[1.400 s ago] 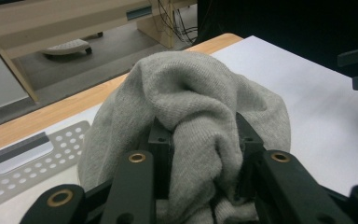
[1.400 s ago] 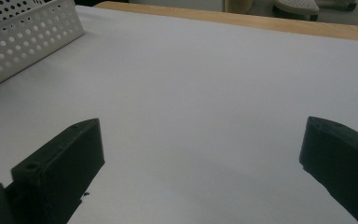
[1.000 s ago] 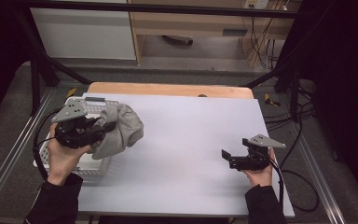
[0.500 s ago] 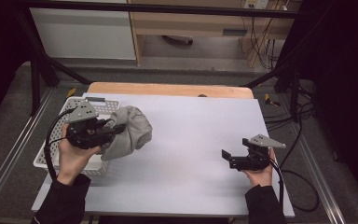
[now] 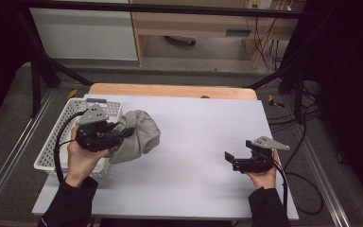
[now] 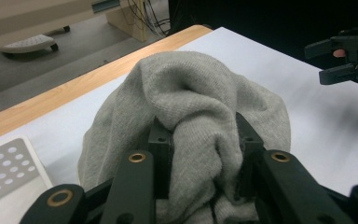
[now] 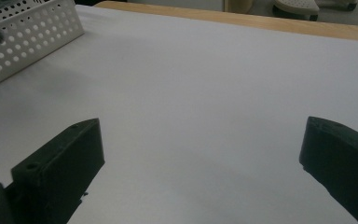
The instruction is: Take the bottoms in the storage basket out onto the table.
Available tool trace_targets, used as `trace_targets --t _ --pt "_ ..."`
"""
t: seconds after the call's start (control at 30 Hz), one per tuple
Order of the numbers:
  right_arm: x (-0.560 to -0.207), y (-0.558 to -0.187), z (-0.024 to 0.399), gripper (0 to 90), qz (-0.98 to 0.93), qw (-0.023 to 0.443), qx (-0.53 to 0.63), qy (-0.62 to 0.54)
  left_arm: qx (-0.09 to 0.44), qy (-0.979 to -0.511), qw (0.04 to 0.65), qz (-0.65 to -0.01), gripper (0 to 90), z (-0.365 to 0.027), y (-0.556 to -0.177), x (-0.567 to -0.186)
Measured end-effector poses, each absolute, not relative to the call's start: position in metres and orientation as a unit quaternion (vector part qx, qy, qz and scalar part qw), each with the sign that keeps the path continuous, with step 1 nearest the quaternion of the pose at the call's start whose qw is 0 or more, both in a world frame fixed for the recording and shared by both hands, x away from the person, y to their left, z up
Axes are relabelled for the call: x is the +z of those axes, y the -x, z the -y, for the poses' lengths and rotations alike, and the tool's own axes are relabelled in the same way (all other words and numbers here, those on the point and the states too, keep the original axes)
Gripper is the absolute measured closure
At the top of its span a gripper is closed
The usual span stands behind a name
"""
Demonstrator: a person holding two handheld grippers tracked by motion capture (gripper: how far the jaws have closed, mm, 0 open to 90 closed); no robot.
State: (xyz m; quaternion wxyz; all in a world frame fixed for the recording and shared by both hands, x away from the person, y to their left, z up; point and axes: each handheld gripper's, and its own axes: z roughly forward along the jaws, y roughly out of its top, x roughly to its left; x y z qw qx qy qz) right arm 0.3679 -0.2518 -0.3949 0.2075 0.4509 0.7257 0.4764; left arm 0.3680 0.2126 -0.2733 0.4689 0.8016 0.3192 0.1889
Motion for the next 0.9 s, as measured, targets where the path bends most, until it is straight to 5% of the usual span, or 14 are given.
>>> trace_targets --t 0.9 --pt "-0.395 -0.368 0.252 0.1 -0.726 0.208 0.476 -0.450 0.165 -0.811 0.456 -0.327 67.3 -0.192 -0.385 -0.297"
